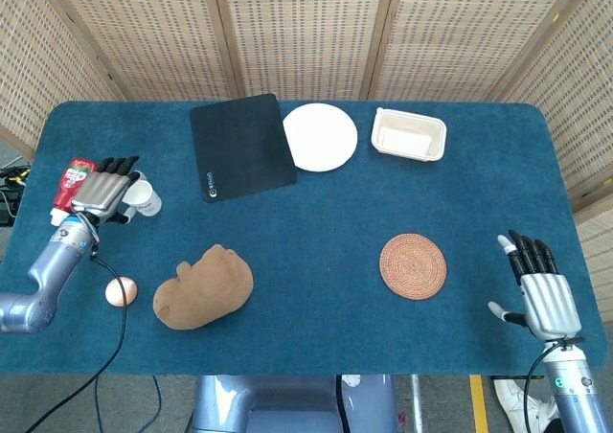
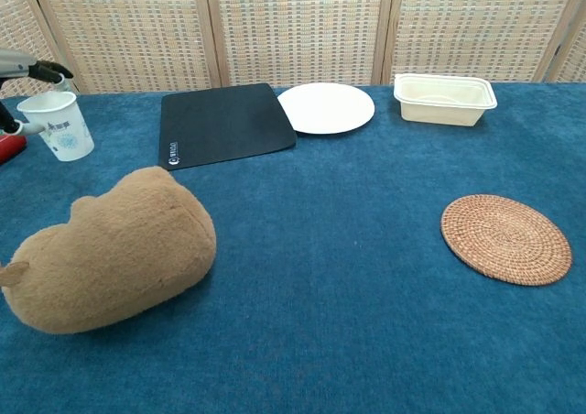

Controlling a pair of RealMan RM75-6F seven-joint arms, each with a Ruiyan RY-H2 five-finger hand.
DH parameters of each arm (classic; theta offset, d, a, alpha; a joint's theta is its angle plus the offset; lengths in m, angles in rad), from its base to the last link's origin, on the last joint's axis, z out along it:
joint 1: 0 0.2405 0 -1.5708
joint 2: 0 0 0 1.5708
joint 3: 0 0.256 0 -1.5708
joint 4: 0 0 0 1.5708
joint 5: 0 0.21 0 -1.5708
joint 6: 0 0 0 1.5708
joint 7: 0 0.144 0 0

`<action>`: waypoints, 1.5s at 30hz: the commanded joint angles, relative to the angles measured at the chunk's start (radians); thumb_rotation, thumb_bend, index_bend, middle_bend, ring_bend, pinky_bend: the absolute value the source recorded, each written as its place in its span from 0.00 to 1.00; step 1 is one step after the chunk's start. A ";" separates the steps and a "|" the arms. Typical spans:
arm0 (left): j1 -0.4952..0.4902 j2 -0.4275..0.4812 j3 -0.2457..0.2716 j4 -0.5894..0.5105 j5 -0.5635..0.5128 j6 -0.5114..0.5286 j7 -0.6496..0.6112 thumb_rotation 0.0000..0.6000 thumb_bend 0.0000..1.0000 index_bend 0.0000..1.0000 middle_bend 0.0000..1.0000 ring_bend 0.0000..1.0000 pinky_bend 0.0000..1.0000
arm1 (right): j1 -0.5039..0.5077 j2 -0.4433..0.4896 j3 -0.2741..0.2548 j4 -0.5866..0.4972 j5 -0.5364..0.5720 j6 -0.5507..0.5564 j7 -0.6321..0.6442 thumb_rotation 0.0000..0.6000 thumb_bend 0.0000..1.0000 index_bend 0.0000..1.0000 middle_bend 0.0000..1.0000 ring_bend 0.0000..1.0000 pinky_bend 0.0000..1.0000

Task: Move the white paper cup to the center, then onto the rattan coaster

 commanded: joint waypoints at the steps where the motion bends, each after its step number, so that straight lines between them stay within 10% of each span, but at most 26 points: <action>1: -0.037 0.060 -0.044 -0.116 0.002 0.043 0.035 1.00 0.41 0.26 0.00 0.00 0.00 | -0.001 0.001 0.002 0.004 0.007 -0.002 0.009 1.00 0.05 0.00 0.00 0.00 0.00; 20: -0.383 -0.059 -0.102 -0.295 -0.355 0.109 0.464 1.00 0.41 0.26 0.00 0.00 0.00 | -0.009 0.010 0.024 0.058 0.058 -0.018 0.112 1.00 0.05 0.00 0.00 0.00 0.00; 45: -0.703 -0.399 -0.007 -0.025 -0.726 0.122 0.767 1.00 0.40 0.26 0.00 0.00 0.00 | -0.022 0.005 0.038 0.122 0.078 -0.014 0.201 1.00 0.05 0.00 0.00 0.00 0.00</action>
